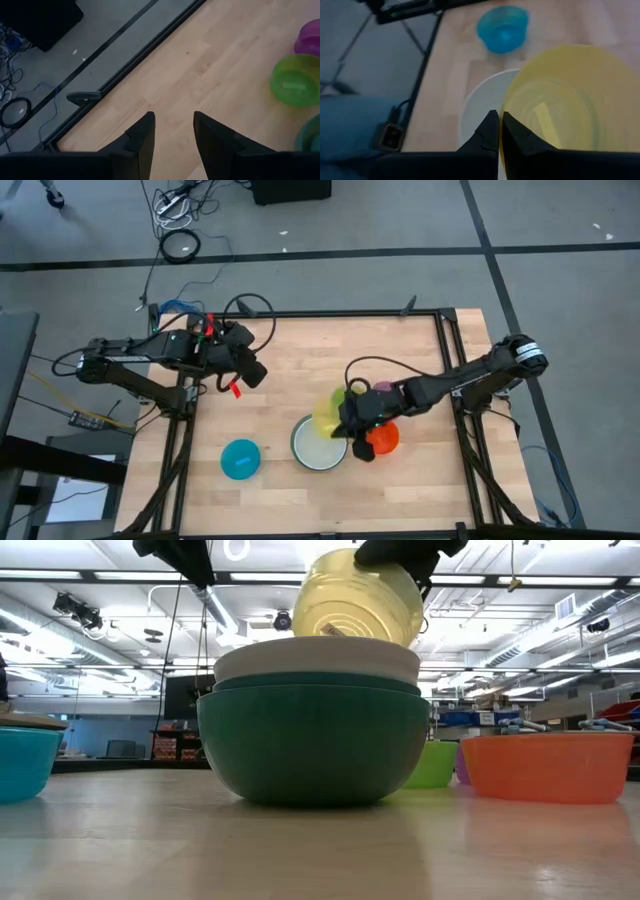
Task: Nest bowls inside each other
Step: Stack the yellow bowl on top of the white bowl, then stack the green bowl on top of the yellow bowl
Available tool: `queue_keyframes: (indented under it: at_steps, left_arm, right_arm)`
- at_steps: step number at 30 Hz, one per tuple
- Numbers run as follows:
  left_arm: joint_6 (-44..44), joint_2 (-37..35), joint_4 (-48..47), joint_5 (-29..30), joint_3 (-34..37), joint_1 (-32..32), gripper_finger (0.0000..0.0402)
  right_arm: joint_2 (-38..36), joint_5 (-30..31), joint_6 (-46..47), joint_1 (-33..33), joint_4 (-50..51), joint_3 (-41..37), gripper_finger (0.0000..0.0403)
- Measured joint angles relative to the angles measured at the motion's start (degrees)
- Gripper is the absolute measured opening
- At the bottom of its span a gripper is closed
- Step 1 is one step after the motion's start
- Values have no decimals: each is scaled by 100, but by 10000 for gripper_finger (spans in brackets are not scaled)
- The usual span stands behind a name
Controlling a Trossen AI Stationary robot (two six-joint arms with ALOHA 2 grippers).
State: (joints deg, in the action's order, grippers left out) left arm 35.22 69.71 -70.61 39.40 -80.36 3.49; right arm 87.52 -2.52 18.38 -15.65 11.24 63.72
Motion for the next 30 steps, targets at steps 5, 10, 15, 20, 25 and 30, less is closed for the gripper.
queue_keyframes:
  at_steps: [5,10,15,20,25,30]
  left_arm:
    - [0,0,46,2,0,0,144]
    - [1,0,40,3,0,0,144]
    - [0,0,33,2,0,0,144]
    - [0,0,18,2,0,0,144]
    - [-7,0,28,3,0,0,144]
    - [-11,0,39,4,0,0,144]
  right_arm:
    - [348,-459,224,-9,-275,0,12]
    - [576,-985,433,64,-415,-2,51]
    - [523,-1030,501,187,-387,-2,98]
    - [38,269,122,536,485,-2,120]
    - [-104,1275,120,1302,1578,-2,133]
    - [145,952,296,2225,2265,-8,156]
